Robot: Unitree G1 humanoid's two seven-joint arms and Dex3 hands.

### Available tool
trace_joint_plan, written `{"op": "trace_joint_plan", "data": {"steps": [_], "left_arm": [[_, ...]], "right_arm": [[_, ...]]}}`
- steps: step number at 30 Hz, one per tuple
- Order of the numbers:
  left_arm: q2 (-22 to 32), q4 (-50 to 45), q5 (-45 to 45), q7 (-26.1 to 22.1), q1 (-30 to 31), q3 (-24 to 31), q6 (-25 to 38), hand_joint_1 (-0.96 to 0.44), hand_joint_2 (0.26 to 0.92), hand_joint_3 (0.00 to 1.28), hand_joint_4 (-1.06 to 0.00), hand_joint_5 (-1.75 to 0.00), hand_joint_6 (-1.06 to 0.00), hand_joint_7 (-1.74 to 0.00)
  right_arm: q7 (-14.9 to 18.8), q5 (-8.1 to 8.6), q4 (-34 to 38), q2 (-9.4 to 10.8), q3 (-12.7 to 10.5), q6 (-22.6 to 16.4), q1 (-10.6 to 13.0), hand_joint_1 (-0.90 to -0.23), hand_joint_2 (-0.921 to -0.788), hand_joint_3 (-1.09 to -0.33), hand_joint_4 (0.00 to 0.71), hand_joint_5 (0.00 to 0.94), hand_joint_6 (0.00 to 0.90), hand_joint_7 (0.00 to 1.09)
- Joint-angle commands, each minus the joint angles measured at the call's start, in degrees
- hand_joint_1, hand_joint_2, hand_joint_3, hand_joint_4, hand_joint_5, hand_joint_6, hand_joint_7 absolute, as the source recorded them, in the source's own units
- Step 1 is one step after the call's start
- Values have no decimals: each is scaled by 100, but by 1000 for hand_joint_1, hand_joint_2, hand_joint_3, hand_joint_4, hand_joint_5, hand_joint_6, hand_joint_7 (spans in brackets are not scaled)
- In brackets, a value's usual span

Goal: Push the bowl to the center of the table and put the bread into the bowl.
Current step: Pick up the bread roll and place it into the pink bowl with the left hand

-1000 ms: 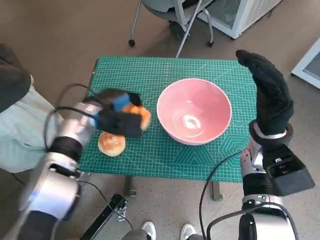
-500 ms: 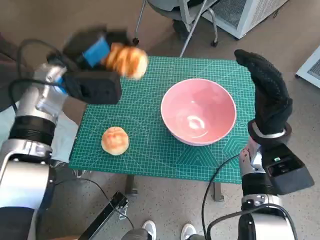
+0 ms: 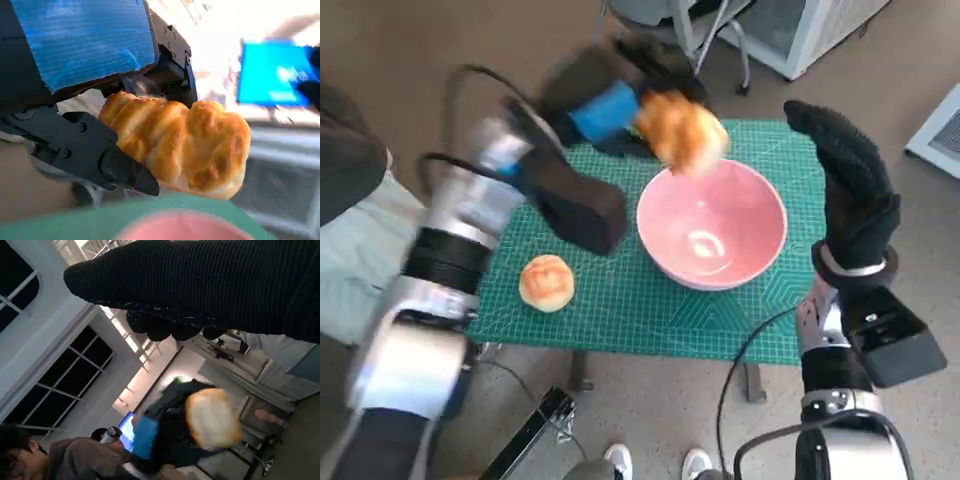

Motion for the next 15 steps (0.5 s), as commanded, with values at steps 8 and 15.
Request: {"op": "trace_joint_plan", "data": {"steps": [8,15], "left_arm": [[-726,1006,301,-748,-160,-499,671,-1,921,186,-501,-1334,-546,-1274],[-750,971,270,-1742,-76,-558,1287,-138,761,128,-39,-156,-38,-407]], "right_arm": [[33,23,-119,21,60,42,229,-584,-921,-711,346,3,44,843],[31,43,-186,-5,65,38,320,-600,-921,-708,346,2,41,842]]}}
